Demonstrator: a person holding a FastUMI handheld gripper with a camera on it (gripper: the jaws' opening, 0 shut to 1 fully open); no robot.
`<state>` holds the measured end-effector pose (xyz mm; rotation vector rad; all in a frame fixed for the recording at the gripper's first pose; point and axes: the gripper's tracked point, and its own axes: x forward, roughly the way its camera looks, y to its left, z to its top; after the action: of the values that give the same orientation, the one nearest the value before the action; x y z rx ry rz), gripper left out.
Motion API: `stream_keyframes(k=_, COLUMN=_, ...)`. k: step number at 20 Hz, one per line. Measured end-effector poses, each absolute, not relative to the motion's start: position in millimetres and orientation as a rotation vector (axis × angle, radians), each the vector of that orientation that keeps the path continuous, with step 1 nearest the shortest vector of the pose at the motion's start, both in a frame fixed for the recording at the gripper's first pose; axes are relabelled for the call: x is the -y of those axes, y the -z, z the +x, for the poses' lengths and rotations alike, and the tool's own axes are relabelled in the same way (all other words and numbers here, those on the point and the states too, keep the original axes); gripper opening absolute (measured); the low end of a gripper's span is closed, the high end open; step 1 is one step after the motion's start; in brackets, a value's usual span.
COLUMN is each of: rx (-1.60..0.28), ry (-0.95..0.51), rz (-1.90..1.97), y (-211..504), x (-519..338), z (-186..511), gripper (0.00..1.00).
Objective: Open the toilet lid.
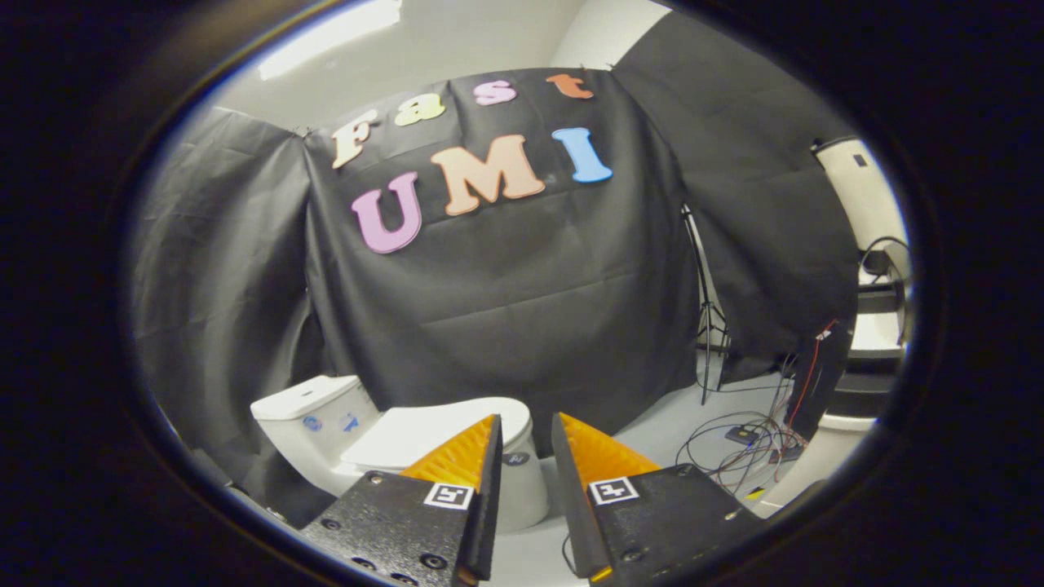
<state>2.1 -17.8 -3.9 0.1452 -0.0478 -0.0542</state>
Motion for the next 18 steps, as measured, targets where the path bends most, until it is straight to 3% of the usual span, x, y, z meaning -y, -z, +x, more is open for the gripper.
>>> stream_keyframes(k=18, rx=0.224, ry=0.106, rz=0.781, y=-28.3, x=7.7, z=164.9, gripper=0.37)
